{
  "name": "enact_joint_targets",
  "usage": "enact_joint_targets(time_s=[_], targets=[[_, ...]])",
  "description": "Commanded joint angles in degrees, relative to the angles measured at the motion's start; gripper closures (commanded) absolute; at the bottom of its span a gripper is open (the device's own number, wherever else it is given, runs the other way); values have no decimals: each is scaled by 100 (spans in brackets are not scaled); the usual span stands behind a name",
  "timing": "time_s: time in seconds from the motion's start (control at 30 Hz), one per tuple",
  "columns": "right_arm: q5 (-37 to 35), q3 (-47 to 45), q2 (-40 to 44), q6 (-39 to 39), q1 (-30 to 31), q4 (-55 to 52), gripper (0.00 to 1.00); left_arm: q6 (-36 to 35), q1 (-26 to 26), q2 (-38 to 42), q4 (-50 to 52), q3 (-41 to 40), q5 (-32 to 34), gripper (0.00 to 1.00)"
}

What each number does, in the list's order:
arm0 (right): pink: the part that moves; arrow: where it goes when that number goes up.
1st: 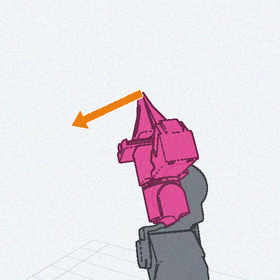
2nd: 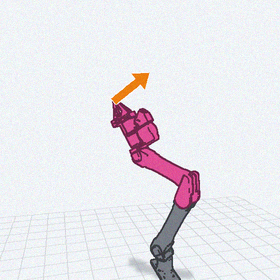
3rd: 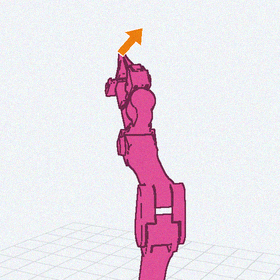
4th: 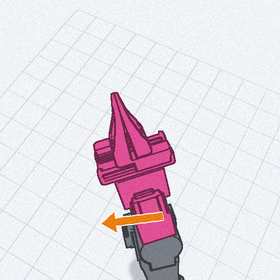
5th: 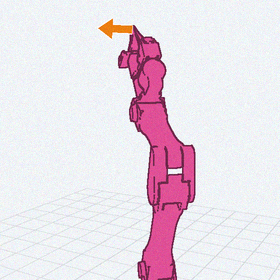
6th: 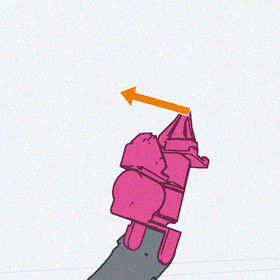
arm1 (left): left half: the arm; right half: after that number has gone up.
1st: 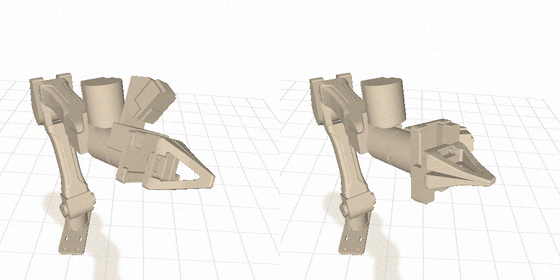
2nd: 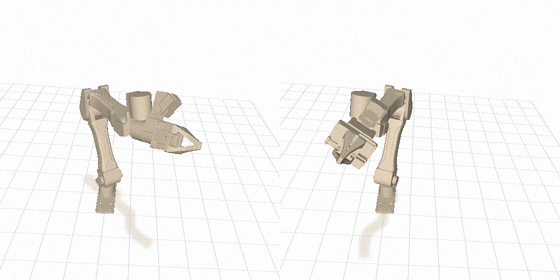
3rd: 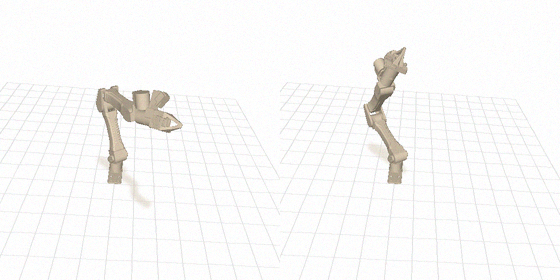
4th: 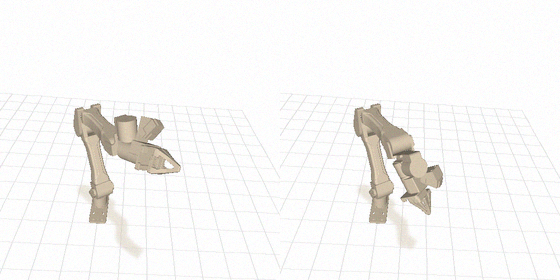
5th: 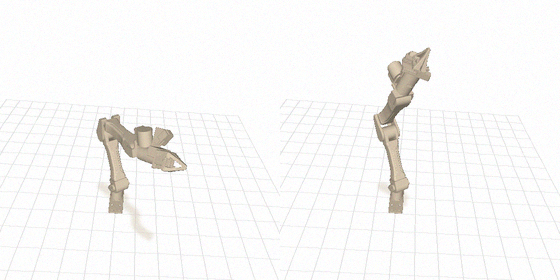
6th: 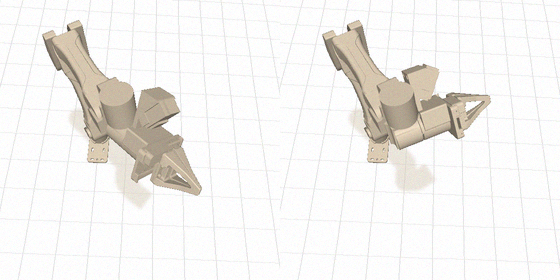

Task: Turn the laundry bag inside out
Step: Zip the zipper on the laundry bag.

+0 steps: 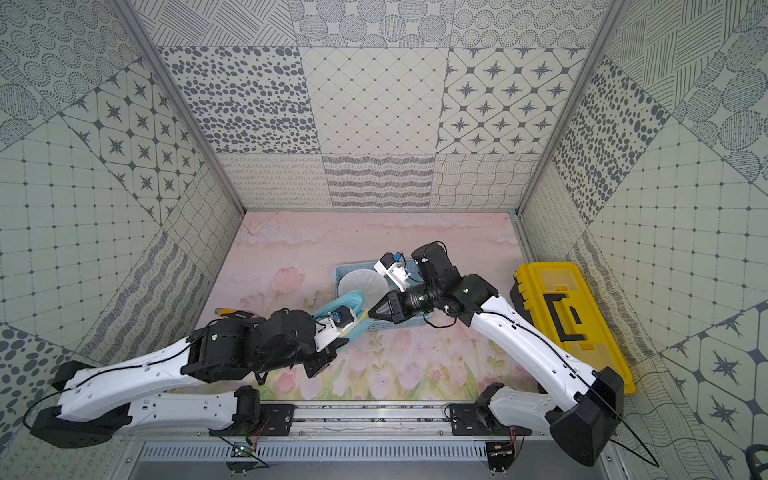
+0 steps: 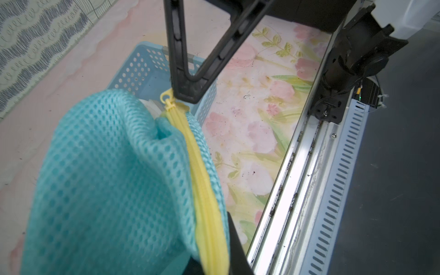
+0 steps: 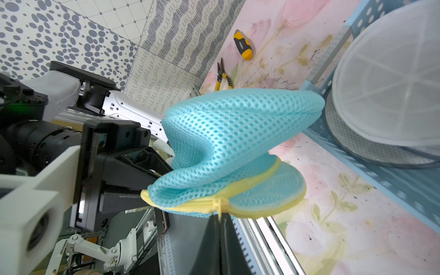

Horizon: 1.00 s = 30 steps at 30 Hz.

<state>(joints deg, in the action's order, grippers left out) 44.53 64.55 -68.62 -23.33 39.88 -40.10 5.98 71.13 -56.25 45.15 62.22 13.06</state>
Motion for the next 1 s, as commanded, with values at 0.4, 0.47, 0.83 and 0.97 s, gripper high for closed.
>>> enact_joint_targets(time_s=[0.4,0.47,0.83,0.97], targets=[[-263,-859,-236,37,231,662,100,2571,-366,149,-175,-814,67,34],[-309,-847,-345,-6,249,742,100,2509,-441,289,-161,-690,187,34],[-428,-891,-447,-387,441,1217,100,2028,-192,-342,-755,-400,245,42],[-400,-907,-372,-503,542,1294,100,1891,-165,-627,-1008,-461,312,42]])
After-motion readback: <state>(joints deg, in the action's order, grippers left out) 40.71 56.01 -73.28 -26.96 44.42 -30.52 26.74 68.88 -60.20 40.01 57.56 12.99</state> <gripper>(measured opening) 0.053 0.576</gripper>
